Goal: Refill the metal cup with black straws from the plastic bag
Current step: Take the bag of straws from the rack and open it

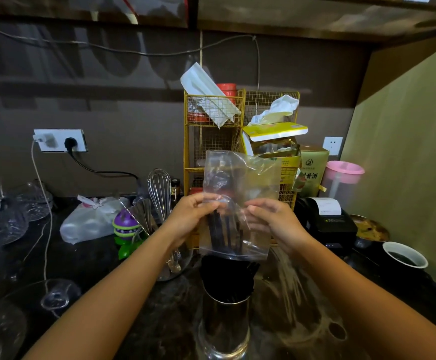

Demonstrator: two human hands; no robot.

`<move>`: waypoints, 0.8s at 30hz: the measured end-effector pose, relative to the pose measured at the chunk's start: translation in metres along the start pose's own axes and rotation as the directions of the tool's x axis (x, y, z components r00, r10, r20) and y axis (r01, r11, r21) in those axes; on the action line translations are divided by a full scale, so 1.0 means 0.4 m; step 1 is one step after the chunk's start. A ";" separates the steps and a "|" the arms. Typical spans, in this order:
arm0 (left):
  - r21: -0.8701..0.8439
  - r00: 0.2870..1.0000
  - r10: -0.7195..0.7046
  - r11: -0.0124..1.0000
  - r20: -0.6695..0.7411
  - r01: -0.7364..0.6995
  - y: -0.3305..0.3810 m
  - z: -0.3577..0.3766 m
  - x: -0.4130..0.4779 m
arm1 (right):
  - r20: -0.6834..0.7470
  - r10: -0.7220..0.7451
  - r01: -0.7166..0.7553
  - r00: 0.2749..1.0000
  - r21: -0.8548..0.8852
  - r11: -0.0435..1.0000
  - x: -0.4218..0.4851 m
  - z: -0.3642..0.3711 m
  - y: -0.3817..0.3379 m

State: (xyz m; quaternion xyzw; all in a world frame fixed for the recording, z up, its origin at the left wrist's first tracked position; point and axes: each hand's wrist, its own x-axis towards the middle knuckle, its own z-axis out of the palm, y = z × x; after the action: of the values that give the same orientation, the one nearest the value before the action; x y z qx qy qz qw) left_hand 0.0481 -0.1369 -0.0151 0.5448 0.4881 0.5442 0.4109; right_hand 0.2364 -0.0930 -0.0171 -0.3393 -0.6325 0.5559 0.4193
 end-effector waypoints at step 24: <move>0.142 0.925 0.266 0.962 -0.271 -0.235 0.262 -0.151 -0.078 | 0.096 -0.216 0.216 0.972 0.012 0.976 0.030 0.178 -0.271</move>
State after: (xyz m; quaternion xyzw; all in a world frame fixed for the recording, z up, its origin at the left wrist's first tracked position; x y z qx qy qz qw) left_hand -0.0010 -0.1922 0.0859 0.5389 0.4974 0.6386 0.2330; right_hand 0.1710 -0.1286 0.0897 -0.2407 -0.6851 0.5230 0.4463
